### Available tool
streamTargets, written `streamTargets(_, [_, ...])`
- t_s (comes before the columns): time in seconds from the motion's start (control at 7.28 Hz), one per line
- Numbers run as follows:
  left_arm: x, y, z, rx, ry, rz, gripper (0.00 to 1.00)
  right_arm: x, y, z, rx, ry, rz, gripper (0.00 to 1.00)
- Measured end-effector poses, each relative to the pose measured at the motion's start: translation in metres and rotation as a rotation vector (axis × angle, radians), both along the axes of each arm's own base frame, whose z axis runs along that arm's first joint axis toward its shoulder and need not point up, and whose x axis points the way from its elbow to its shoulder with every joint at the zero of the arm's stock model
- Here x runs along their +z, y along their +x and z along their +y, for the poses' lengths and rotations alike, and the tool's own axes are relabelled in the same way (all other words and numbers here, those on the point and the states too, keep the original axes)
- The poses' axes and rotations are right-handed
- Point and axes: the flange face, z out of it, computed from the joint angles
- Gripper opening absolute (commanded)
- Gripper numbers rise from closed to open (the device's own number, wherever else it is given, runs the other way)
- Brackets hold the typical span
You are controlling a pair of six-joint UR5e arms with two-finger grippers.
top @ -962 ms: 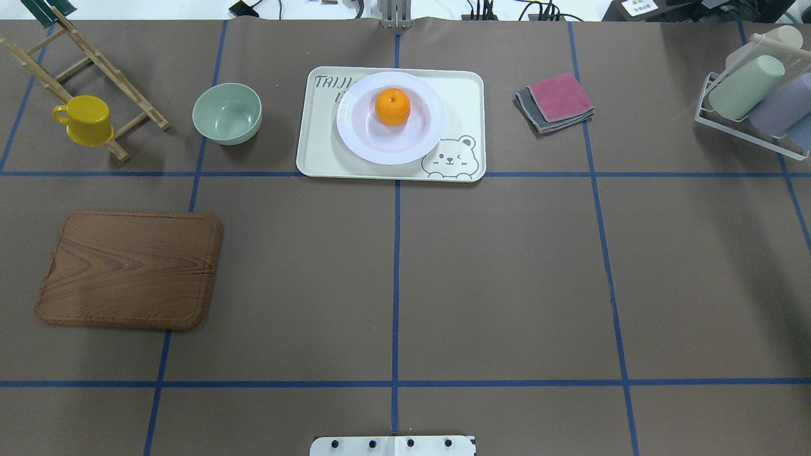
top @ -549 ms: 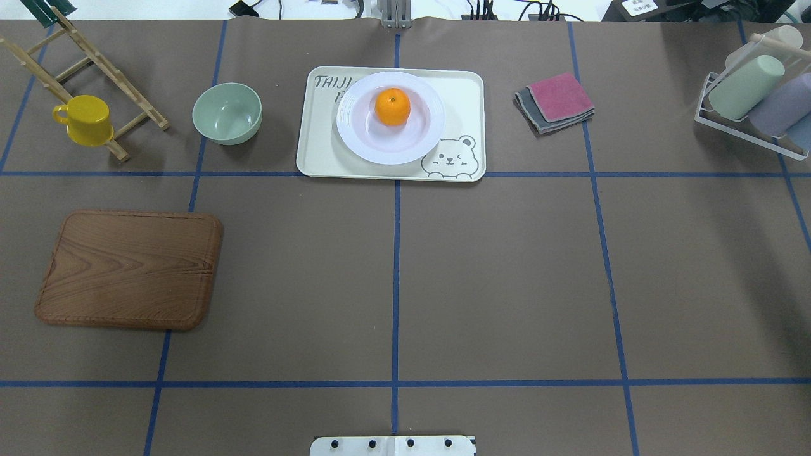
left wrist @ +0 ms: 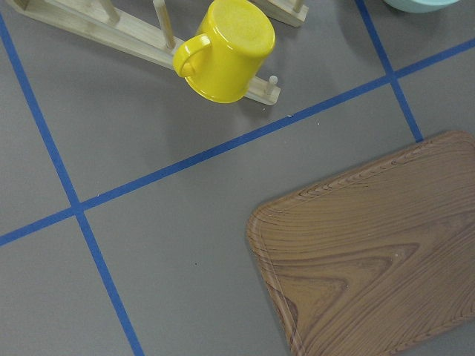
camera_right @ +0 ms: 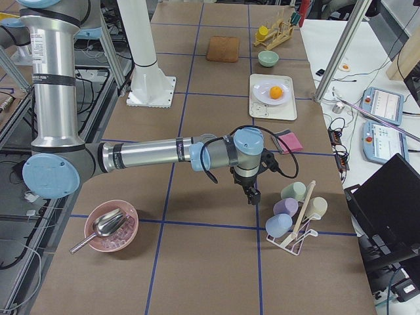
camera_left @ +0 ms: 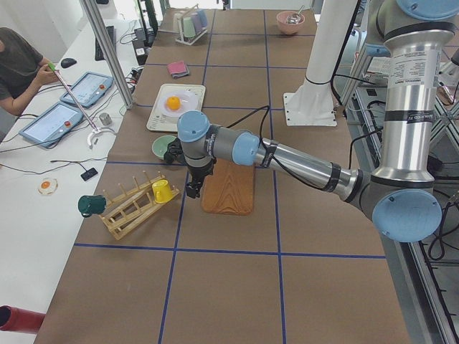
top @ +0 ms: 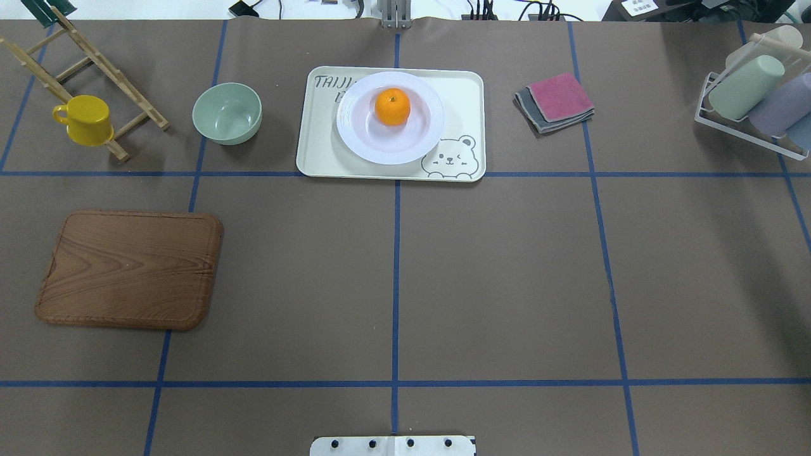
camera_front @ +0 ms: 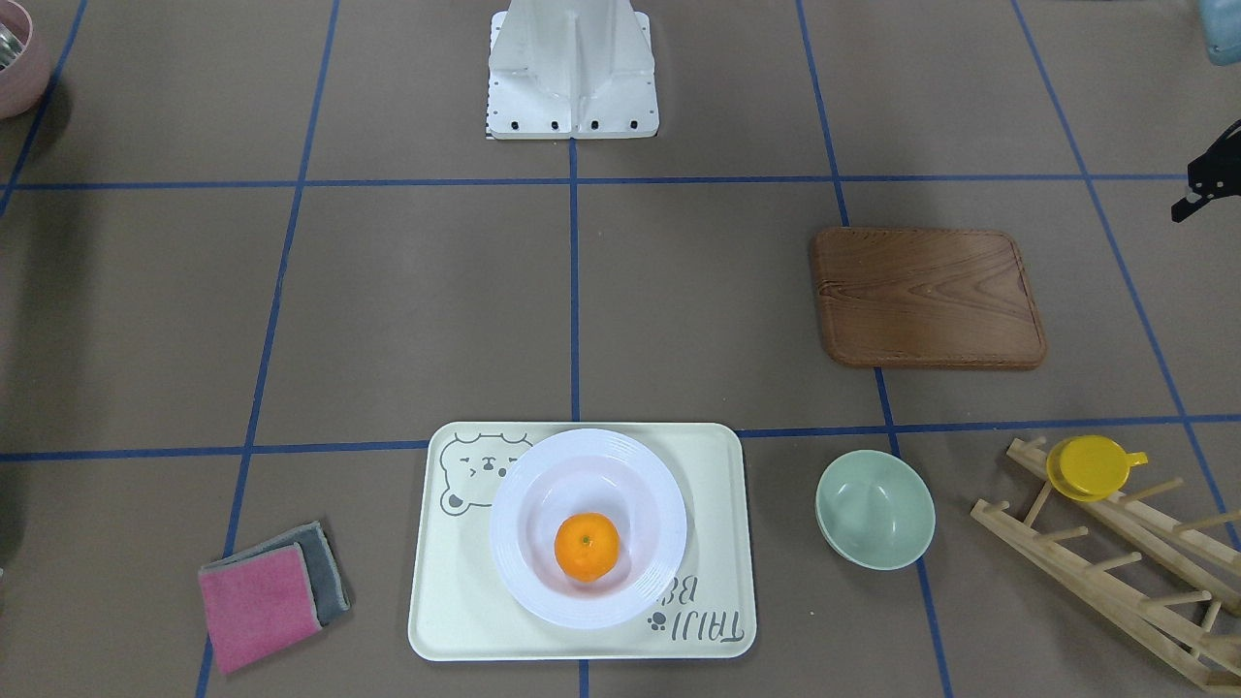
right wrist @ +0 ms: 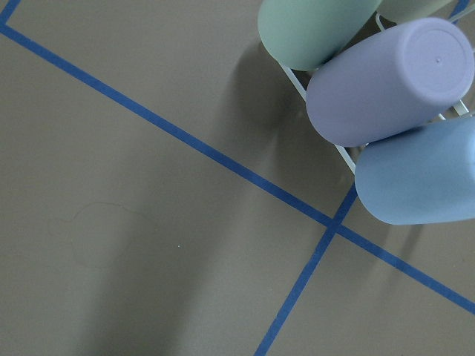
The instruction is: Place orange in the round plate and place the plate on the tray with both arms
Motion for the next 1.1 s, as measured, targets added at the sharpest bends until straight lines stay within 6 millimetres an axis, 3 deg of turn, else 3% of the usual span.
streamTargets(0.41, [-0.011,0.000,-0.001,0.001,0.024,0.005,0.99,-0.002,-0.007,-0.003,-0.012,0.002,-0.002,1.00])
streamTargets(0.69, [-0.034,-0.002,0.021,-0.011,0.051,0.015,0.99,-0.009,-0.010,-0.007,-0.016,0.018,0.003,1.00])
streamTargets(1.1, [-0.039,0.003,0.028,-0.010,0.049,0.012,0.99,-0.016,-0.011,-0.007,-0.013,0.027,-0.006,1.00])
